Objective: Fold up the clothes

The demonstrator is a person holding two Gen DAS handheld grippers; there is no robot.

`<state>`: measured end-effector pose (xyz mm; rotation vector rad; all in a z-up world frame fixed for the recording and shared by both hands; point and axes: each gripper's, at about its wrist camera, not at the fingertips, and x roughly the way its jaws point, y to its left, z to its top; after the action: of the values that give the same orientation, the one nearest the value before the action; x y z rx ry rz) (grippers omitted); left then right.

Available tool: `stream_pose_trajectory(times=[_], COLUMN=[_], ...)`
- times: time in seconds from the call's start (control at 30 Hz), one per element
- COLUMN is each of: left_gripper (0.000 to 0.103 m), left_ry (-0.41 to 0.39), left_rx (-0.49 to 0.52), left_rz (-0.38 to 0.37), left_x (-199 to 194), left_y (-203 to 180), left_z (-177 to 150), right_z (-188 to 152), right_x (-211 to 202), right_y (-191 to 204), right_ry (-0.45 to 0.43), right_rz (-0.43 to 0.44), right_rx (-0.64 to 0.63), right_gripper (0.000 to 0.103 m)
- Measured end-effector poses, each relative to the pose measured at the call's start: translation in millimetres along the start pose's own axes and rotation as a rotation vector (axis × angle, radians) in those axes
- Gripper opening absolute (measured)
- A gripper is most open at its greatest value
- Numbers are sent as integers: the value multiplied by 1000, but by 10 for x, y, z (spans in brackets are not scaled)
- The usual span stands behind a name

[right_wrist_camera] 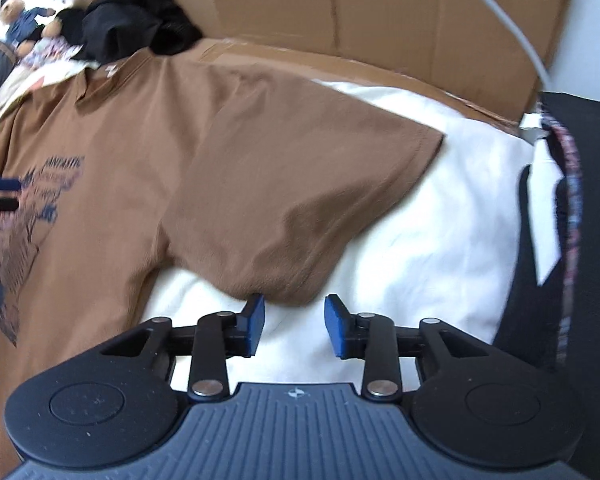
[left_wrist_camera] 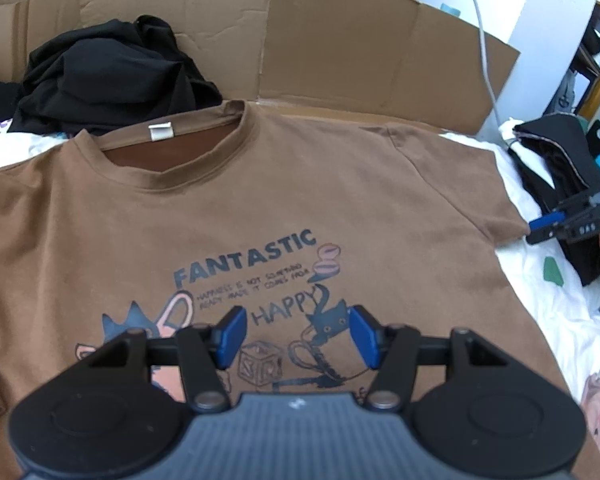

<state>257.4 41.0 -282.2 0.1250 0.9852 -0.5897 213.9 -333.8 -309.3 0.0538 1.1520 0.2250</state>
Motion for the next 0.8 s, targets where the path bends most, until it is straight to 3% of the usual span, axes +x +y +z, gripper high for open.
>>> stream_pose_trajectory(times=[0.27, 0.3, 0.33, 0.37, 0.53, 0.8], left_gripper=[61, 61, 61, 61, 61, 61], left_ry=[6, 5, 2, 0, 1, 2], left_rx=[-7, -4, -1, 1, 6, 1], left_rz=[7, 6, 5, 2, -3, 5], left_x=[15, 13, 13, 13, 27, 35], left_y=[-2, -9, -13, -17, -28, -43], left_z=[-23, -23, -22, -22, -29, -14], right_z=[-47, -52, -58, -56, -30, -75], right_x=[105, 105, 105, 82, -178, -469], right_y=[78, 80, 82, 73, 4, -79], right_ry=[-31, -32, -34, -41, -75, -32], right_rz=[-40, -35, -31, -27, -22, -58], right_rx=[-36, -47, -59, -63, -80, -99], right_gripper=[36, 25, 5, 2, 2, 0])
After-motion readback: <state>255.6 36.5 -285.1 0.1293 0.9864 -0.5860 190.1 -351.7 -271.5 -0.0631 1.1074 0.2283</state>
